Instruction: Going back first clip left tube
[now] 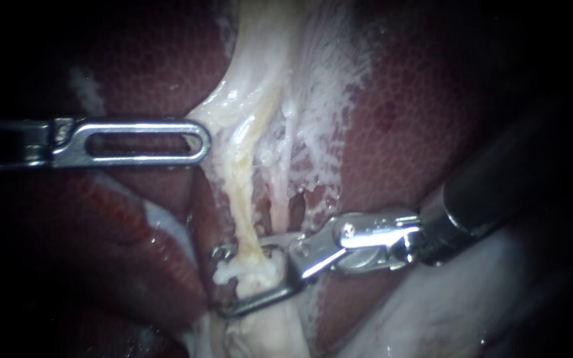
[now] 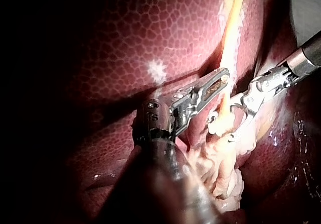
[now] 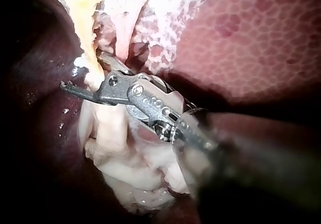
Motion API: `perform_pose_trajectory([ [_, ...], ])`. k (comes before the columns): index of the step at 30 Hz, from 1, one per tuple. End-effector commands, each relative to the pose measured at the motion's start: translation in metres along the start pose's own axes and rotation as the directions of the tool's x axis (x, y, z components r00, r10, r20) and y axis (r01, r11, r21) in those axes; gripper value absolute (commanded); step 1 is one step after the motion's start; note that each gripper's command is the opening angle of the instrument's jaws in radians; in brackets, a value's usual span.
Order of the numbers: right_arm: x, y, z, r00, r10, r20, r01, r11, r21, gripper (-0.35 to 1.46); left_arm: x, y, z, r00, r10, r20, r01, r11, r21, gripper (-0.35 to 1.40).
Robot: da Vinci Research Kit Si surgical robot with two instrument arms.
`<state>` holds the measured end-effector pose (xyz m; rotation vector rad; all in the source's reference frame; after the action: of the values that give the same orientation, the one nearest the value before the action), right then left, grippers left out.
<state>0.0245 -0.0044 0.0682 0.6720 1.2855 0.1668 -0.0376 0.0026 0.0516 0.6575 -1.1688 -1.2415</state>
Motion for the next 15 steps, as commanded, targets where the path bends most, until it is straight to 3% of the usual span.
perform_pose_trajectory([
  [1, 0.0002, 0.0000, -0.0005, 1.000, 0.002, -0.001, -0.002, 1.000, -0.002, 0.59, 0.0000, 0.0000, 0.0000, 1.0000, 0.000, 0.000, 0.000, 1.000, 0.001, -0.35],
  [7, 0.0006, -0.0004, -0.0033, 1.000, 0.008, -0.003, -0.008, 1.000, -0.005, 0.60, 0.0000, 0.0000, 0.0000, 1.0000, 0.000, 0.000, 0.000, 1.000, 0.001, -0.35],
  [15, 0.0015, -0.0013, -0.0094, 1.000, 0.019, -0.009, -0.020, 0.999, -0.030, 0.60, 0.0000, 0.0000, -0.0001, 1.0000, 0.000, -0.001, 0.000, 1.000, 0.001, -0.35],
])
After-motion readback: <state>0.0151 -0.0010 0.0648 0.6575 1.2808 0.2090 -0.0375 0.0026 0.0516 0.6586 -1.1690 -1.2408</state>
